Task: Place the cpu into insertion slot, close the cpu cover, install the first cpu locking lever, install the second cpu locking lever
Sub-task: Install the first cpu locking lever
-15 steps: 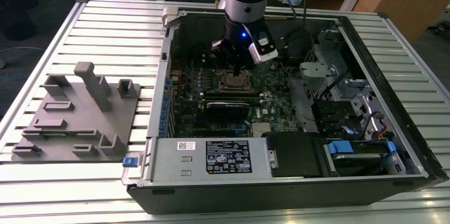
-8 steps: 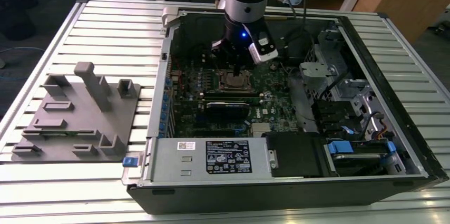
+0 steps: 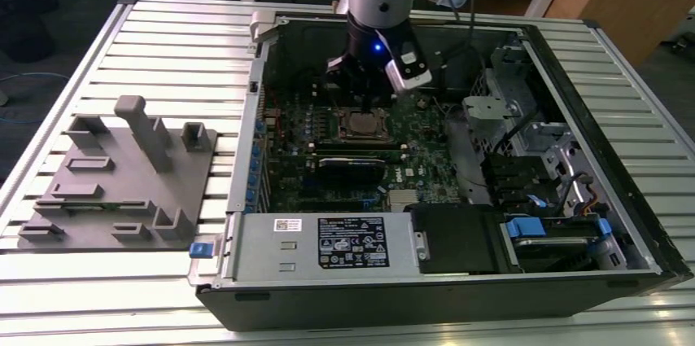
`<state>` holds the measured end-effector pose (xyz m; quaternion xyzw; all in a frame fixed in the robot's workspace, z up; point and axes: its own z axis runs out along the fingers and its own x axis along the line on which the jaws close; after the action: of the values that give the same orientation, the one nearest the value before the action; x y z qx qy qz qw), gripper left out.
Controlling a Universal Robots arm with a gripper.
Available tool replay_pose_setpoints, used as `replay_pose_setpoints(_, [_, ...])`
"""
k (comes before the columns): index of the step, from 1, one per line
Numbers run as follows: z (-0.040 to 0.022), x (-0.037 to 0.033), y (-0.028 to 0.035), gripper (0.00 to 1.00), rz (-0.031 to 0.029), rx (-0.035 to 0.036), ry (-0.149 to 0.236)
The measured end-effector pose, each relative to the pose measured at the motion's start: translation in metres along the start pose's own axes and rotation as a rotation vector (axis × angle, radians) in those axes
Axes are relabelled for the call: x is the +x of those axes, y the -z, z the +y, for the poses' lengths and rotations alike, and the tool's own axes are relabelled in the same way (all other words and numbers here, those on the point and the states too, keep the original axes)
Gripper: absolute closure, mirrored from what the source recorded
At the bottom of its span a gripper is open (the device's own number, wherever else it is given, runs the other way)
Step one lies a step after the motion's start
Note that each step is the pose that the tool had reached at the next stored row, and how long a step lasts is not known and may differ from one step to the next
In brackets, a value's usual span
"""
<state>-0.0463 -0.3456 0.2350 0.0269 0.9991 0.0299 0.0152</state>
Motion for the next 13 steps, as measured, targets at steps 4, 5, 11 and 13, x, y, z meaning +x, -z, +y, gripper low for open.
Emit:
replay_pose_setpoints(4, [0.0003, -0.0002, 0.005, 0.9, 0.0001, 0.0002, 0.0])
replay_pose_setpoints(5, [0.0003, -0.0002, 0.005, 0.9, -0.0001, -0.0001, 0.0])
replay_pose_setpoints(11, [0.0003, -0.0002, 0.0051, 0.9, 0.0, 0.0, 0.0])
replay_pose_setpoints(13, [0.0003, -0.0002, 0.0053, 0.9, 0.0, 0.0001, 0.0])
